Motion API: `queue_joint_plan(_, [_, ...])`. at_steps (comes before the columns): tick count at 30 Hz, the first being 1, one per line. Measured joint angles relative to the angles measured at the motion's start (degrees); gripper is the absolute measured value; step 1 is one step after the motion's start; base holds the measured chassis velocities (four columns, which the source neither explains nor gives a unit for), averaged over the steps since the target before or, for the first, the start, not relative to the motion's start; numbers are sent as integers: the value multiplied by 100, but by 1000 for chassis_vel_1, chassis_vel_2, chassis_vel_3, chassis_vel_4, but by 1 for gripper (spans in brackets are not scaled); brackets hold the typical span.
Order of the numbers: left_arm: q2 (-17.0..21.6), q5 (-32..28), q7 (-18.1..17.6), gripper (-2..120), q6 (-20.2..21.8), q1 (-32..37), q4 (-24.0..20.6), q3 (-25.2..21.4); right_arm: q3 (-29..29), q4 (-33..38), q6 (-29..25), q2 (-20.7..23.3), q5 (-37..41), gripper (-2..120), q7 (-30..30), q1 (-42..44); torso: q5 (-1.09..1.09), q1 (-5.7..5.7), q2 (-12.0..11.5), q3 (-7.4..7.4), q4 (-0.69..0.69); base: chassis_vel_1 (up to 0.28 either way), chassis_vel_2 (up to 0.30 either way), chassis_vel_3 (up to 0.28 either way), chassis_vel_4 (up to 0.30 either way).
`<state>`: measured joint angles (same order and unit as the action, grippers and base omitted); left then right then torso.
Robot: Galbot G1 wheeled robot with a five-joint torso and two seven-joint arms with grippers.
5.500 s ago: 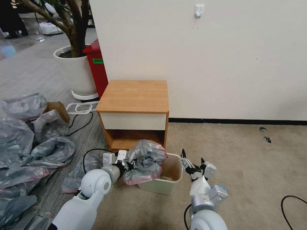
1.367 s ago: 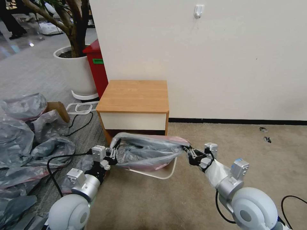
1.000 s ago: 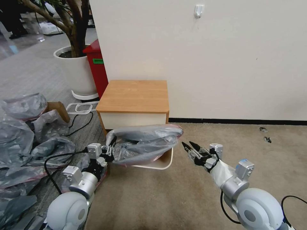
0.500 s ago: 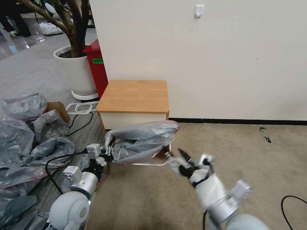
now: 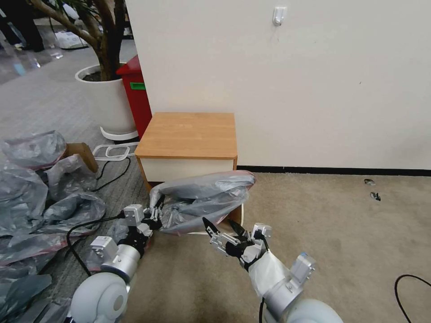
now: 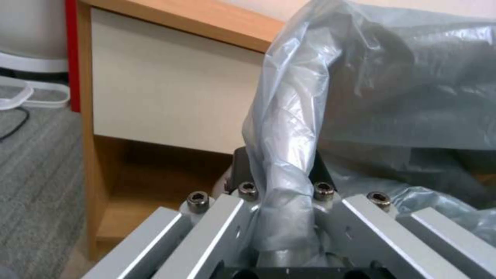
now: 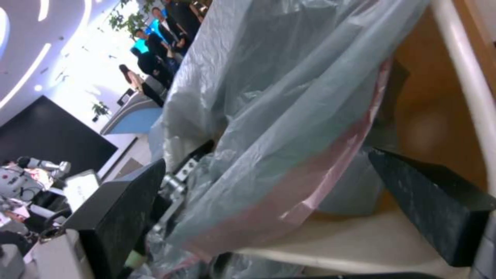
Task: Pick up the garbage bag from the table and place it over the trash can.
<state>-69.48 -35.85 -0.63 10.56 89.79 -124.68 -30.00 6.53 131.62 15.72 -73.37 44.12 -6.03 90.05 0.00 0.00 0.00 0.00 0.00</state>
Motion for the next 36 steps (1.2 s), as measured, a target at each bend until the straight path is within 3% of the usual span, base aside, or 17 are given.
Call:
queue_joint_plan(11, [3,-195,-18,3,117,35,-115,-68,91,-44,-39,29,147,94,40,-93,0,0,0,0,0,0,0,0,0])
queue_joint_plan(20, [-16,-208,-51,3,117,42,-109,-94,106,-9,-143,37,137,64,109,-51,0,0,0,0,0,0,0,0,0])
queue_joint_plan(21, [-17,-208,-56,3,117,41,-115,-91,101,5,-144,36,132,55,117,-49,0,0,0,0,0,0,0,0,0])
queue_joint_plan(27, [-18,-211,-58,3,122,36,-113,-79,98,24,-144,32,116,39,132,-37,0,0,0,0,0,0,0,0,0])
queue_joint_plan(29, [-35,-210,-80,3,131,27,-86,-77,99,37,-152,23,98,17,140,-30,0,0,0,0,0,0,0,0,0])
queue_joint_plan(30, [-37,-210,-95,3,134,18,-82,-79,100,41,-156,23,92,12,144,-30,0,0,0,0,0,0,0,0,0])
queue_joint_plan(36, [-57,-262,-258,3,188,-31,-30,-137,78,56,-198,16,0,0,197,23,0,0,0,0,0,0,0,0,0])
